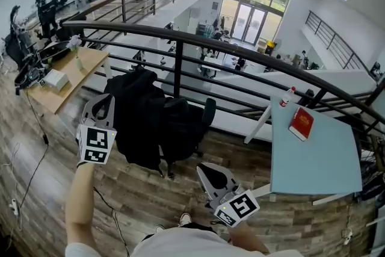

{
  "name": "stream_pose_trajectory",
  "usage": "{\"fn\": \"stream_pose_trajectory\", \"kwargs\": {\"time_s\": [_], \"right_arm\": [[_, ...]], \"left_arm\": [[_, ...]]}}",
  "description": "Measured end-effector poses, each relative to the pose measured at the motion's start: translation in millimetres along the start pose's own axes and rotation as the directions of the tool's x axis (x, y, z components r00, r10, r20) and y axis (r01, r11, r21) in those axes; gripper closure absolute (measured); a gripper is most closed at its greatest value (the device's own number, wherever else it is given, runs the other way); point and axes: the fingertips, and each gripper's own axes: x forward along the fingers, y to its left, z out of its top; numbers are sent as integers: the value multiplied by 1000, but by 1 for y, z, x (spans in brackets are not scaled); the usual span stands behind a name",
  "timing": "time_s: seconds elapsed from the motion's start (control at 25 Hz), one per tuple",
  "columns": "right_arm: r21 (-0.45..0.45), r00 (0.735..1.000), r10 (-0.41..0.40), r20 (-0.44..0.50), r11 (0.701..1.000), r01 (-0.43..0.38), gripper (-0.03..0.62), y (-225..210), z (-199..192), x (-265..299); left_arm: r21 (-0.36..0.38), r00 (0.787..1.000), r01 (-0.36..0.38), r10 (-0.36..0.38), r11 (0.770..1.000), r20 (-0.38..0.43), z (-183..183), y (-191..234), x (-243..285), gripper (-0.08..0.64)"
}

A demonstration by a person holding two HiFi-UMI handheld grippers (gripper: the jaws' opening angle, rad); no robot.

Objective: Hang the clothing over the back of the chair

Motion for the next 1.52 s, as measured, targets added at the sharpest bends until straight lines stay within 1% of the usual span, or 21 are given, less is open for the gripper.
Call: {"fn": "stream_pose_trajectory", "kwargs": {"time_s": [0.2, 0.36, 0.56, 0.8, 0.92, 1.08, 1.28, 1.4, 1.52], "right_arm": [[-9, 999, -32, 2, 999, 32, 577, -4, 2, -13], [-17, 998, -61, 1, 998, 61, 577, -9, 3, -21], [-22, 996, -85, 9, 996, 85, 577, -13, 5, -29], [-26, 994, -105, 15, 994, 106, 577, -17, 6, -36], [-28, 994, -112, 15, 993, 112, 577, -18, 7, -36], [-29, 993, -114, 16, 993, 114, 577, -19, 7, -35], [-25, 993, -120, 17, 992, 120, 577, -18, 3, -38], [-15, 992, -121, 23, 992, 121, 577, -23, 5, -42], [-9, 993, -115, 21, 993, 115, 577, -22, 5, -40]], "left_arm": [[-21, 1000, -3, 3, 1000, 25, -3, -11, -27, 538], [-61, 999, -5, 7, 998, 46, -3, -16, -43, 538], [-119, 997, -18, 27, 993, 73, -1, -18, -60, 538], [-158, 993, -46, 62, 986, 98, -2, -15, -89, 538], [-156, 992, -60, 76, 986, 103, -3, -15, -102, 538], [-132, 990, -81, 95, 988, 105, -5, -18, -117, 538], [-138, 988, -97, 112, 986, 107, -16, -24, -137, 538], [-115, 985, -105, 119, 988, 126, -7, -32, -147, 538], [-75, 982, -118, 127, 990, 138, -3, -33, -159, 538]]}}
